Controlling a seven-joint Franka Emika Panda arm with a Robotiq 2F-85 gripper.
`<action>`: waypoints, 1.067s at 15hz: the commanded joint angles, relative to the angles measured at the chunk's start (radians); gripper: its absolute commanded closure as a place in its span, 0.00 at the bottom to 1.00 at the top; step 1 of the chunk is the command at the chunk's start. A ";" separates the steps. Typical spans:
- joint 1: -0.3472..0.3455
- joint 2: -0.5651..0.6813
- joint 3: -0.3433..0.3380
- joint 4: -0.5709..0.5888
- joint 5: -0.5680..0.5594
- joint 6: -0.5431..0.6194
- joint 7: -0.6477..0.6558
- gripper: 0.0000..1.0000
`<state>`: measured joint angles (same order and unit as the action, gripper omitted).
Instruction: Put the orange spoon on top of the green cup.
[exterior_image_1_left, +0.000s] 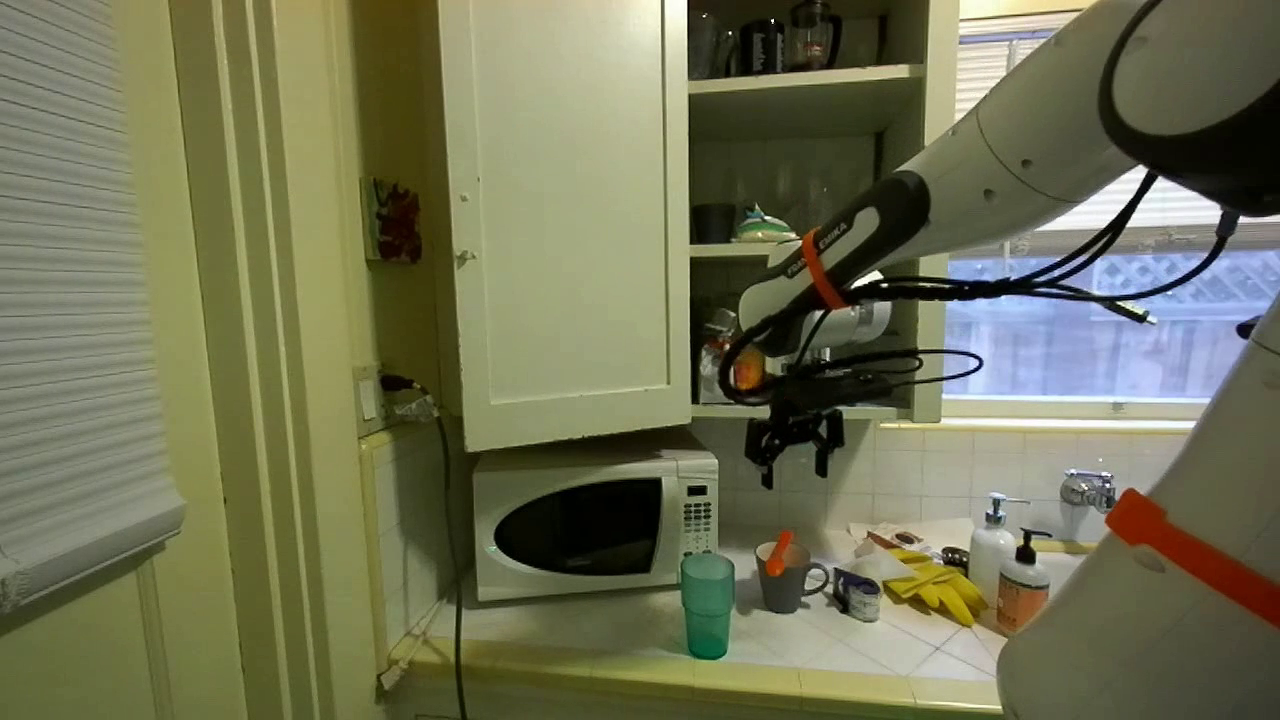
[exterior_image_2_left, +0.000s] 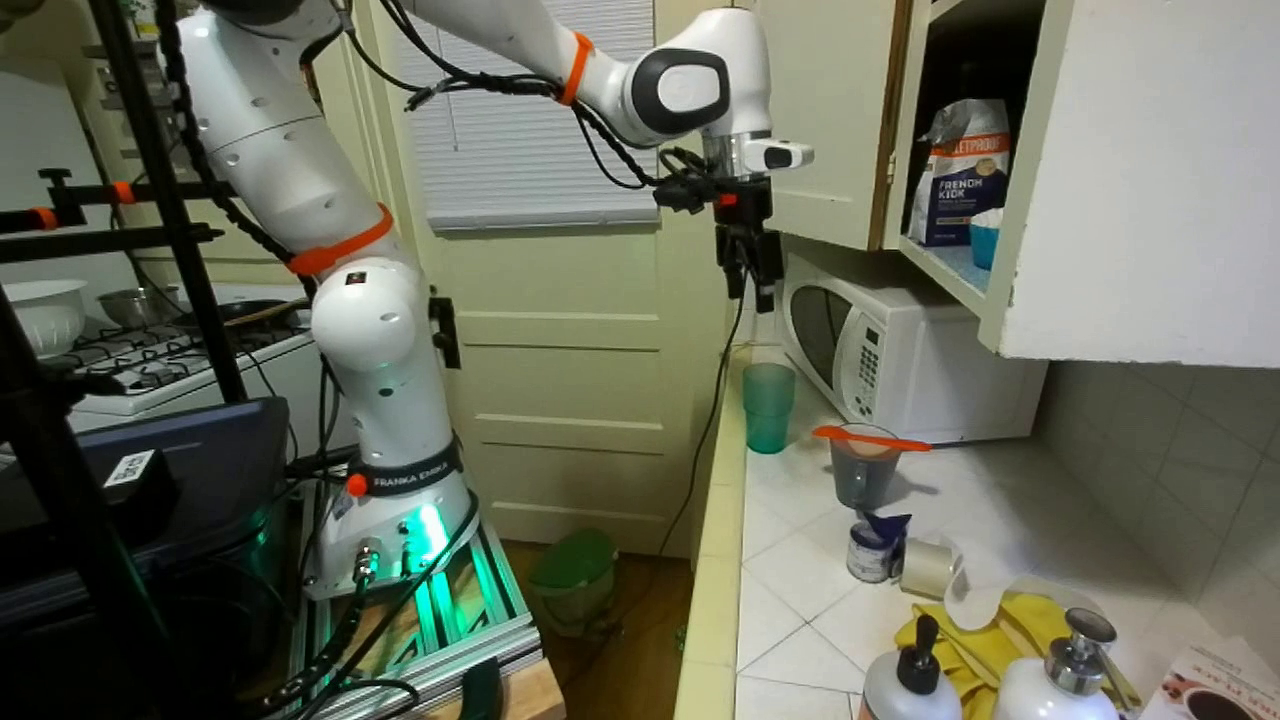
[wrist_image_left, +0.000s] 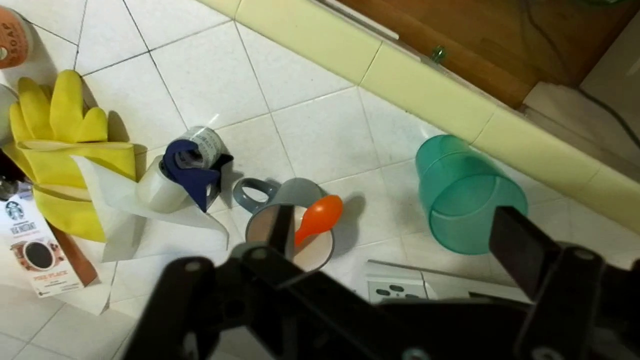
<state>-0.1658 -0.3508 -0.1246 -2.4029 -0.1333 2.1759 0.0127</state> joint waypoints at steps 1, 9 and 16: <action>-0.019 0.056 -0.035 -0.032 0.018 0.147 0.008 0.00; -0.035 0.147 -0.067 -0.023 0.057 0.235 0.019 0.00; -0.056 0.247 -0.077 0.020 0.053 0.276 0.087 0.00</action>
<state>-0.2018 -0.1846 -0.1967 -2.4157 -0.0780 2.4130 0.0520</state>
